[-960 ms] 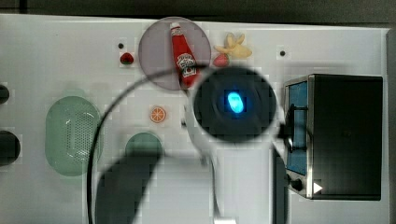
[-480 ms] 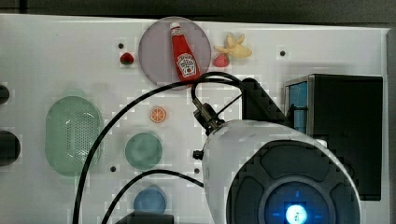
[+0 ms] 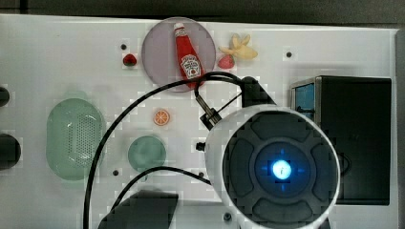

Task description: Flap open oven.

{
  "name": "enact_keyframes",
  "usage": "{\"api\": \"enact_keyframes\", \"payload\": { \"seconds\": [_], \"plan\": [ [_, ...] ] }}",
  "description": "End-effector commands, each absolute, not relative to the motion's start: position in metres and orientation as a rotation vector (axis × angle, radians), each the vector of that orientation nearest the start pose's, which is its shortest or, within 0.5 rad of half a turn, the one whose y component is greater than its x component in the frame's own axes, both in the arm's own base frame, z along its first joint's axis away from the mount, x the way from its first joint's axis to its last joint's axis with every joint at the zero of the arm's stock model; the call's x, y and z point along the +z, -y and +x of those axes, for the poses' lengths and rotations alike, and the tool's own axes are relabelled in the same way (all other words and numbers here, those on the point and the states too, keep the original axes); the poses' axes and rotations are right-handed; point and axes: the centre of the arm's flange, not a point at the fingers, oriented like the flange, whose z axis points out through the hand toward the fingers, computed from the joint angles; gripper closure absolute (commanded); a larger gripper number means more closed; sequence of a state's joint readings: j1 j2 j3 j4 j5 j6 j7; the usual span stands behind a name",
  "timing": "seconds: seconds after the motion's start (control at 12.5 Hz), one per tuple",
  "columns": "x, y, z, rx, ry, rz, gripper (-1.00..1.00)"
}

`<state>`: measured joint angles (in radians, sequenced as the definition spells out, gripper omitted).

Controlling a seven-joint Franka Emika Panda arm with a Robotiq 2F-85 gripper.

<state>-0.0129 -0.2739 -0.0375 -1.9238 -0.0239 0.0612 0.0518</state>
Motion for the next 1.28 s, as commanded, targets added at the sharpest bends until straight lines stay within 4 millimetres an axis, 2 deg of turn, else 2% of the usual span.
{"api": "enact_keyframes", "payload": {
  "seconds": [0.08, 0.32, 0.56, 0.72, 0.96, 1.28],
  "plan": [
    [0.588, 0.046, 0.463, 0.069, -1.363, -2.845, 0.65],
    [0.558, 0.058, 0.461, 0.131, -1.269, -2.929, 0.65],
    [0.531, 0.080, 0.464, 0.048, -1.001, -3.057, 0.65],
    [0.514, 0.106, 0.464, -0.013, -0.868, -3.078, 0.65],
    [0.489, 0.155, 0.459, -0.018, -0.665, -3.109, 0.65],
    [0.459, 0.211, 0.462, -0.061, -0.207, -3.184, 0.65]
  ]
}}
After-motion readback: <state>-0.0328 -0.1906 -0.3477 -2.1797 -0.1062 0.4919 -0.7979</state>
